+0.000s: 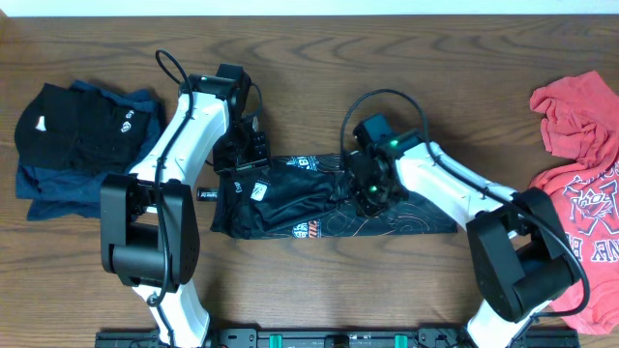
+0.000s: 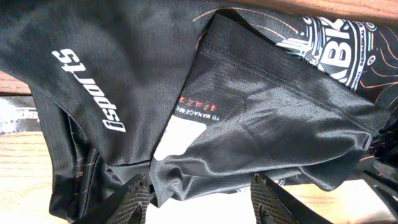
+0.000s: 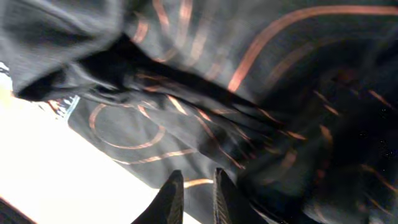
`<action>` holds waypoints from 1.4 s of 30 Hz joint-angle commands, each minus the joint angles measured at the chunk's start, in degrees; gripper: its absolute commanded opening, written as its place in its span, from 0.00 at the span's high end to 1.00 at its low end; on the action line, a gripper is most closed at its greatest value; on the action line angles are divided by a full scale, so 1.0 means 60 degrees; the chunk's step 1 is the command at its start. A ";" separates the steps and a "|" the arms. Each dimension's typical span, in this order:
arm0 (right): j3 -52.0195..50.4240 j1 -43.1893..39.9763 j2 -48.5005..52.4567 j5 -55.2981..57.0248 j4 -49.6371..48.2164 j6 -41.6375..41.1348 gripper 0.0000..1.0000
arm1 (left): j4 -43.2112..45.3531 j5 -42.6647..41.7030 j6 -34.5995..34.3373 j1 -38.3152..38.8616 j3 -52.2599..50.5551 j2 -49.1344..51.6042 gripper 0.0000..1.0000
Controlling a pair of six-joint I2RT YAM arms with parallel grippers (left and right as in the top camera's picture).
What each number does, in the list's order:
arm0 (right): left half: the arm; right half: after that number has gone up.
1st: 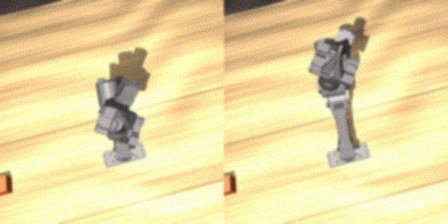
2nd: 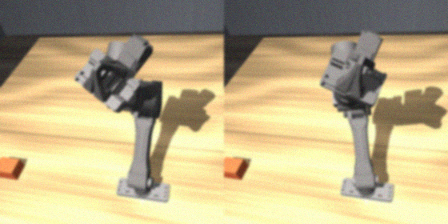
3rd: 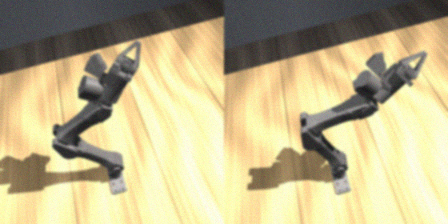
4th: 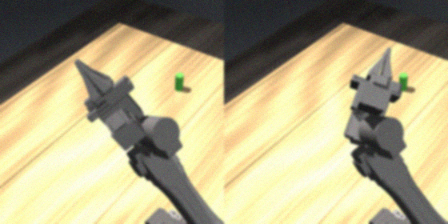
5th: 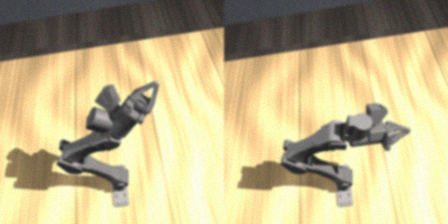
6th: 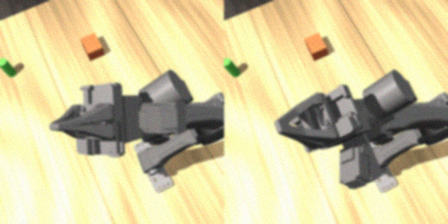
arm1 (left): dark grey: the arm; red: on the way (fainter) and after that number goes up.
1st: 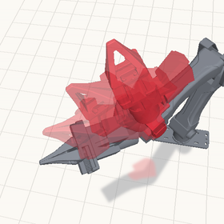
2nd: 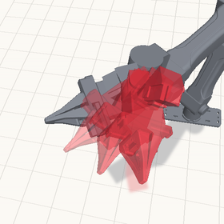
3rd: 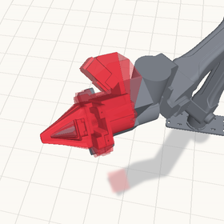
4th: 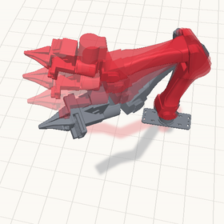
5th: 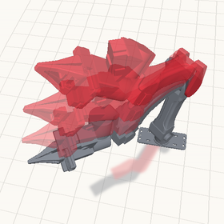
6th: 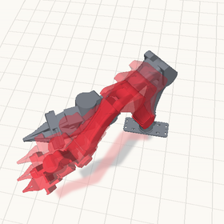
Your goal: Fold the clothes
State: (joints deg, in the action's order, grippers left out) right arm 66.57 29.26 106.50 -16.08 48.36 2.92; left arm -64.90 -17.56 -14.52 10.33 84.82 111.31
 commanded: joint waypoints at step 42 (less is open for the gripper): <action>-0.1472 -0.0073 -0.0820 0.1064 -0.1639 -0.1810 0.89 | -0.0069 0.0124 0.0160 0.0004 0.0026 -0.0248 0.45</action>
State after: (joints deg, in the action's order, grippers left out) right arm 57.93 27.70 101.95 -6.59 39.00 -10.63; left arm -64.99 -17.58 -14.52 10.33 84.82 111.31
